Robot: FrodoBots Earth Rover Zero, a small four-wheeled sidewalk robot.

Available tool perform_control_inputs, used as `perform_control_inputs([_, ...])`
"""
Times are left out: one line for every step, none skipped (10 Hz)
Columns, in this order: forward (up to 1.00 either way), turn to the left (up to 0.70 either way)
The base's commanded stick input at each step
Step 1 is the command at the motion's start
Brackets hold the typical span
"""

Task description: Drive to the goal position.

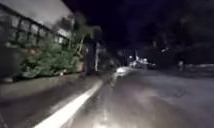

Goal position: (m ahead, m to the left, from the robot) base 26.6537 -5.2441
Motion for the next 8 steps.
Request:
perform_control_inputs([0.50,0.00])
perform_control_inputs([0.50,0.00])
perform_control_inputs([0.50,0.00])
perform_control_inputs([0.50,0.00])
perform_control_inputs([0.50,0.00])
perform_control_inputs([0.50,0.00])
perform_control_inputs([0.50,0.00])
perform_control_inputs([0.50,0.00])
